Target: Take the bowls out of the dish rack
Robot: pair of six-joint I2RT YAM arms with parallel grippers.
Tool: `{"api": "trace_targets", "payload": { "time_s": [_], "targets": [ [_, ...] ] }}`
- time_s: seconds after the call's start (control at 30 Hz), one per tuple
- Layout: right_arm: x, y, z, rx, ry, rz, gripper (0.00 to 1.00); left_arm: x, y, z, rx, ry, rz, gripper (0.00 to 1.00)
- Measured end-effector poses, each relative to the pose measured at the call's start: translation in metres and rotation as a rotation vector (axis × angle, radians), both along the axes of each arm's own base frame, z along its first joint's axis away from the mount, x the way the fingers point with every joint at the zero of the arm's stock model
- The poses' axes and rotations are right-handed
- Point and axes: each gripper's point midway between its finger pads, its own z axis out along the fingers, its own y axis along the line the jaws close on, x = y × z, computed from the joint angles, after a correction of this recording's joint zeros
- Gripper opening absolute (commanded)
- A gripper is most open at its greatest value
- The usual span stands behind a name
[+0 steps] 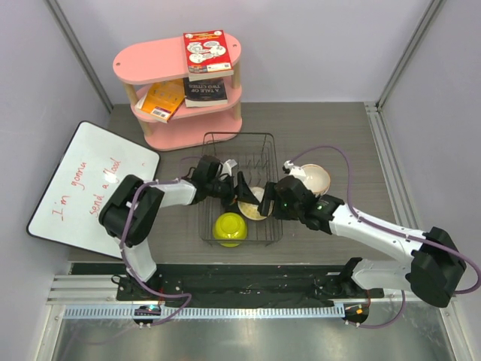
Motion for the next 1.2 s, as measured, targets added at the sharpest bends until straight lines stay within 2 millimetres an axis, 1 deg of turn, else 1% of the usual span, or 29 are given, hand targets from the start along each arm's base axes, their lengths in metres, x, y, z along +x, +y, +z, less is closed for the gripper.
{"api": "trace_targets", "payload": {
  "time_s": [0.07, 0.17, 0.23, 0.37, 0.4, 0.43, 0.47, 0.5, 0.53, 0.6, 0.67, 0.77, 1.0, 1.2],
  "targets": [
    [-0.007, -0.002, 0.000, -0.011, 0.012, 0.011, 0.77, 0.001, 0.003, 0.002, 0.052, -0.006, -0.004, 0.02],
    [-0.010, -0.007, -0.001, -0.029, 0.026, 0.009, 0.77, 0.005, 0.007, 0.008, 0.105, -0.020, -0.003, 0.02],
    [-0.012, -0.010, -0.004, -0.044, 0.038, 0.008, 0.77, 0.008, 0.007, 0.014, 0.111, -0.026, -0.003, 0.03],
    [-0.014, -0.015, -0.006, -0.068, 0.049, 0.002, 0.77, 0.014, 0.005, 0.033, 0.106, -0.072, 0.002, 0.04],
    [-0.014, -0.016, -0.005, -0.075, 0.049, -0.001, 0.77, 0.012, 0.002, 0.043, 0.063, -0.080, -0.027, 0.04],
    [-0.014, -0.016, -0.004, -0.078, 0.047, -0.001, 0.77, 0.015, -0.004, 0.058, 0.031, -0.127, -0.045, 0.04],
    [-0.013, -0.017, -0.001, -0.081, 0.043, -0.004, 0.77, 0.017, -0.009, 0.068, 0.024, -0.174, -0.050, 0.04],
    [-0.012, -0.017, 0.001, -0.083, 0.038, -0.005, 0.77, 0.019, -0.008, 0.072, 0.039, -0.190, -0.040, 0.04],
    [-0.010, -0.016, 0.003, -0.084, 0.033, -0.006, 0.77, 0.020, -0.007, 0.072, 0.043, -0.193, -0.036, 0.04],
    [-0.009, -0.016, 0.006, -0.083, 0.026, -0.006, 0.77, 0.023, 0.000, 0.061, 0.088, -0.179, -0.014, 0.04],
    [-0.008, -0.016, 0.008, -0.084, 0.021, -0.007, 0.77, 0.021, 0.006, 0.051, 0.120, -0.147, -0.005, 0.04],
    [-0.008, -0.017, 0.008, -0.088, 0.022, -0.009, 0.77, 0.024, 0.009, 0.050, 0.126, -0.150, 0.005, 0.03],
    [-0.007, -0.018, 0.008, -0.093, 0.017, -0.015, 0.77, 0.024, 0.009, 0.050, 0.131, -0.157, 0.001, 0.01],
    [-0.005, -0.021, 0.013, -0.099, 0.005, -0.025, 0.77, 0.027, 0.011, 0.056, 0.189, -0.179, -0.008, 0.01]
  ]
}}
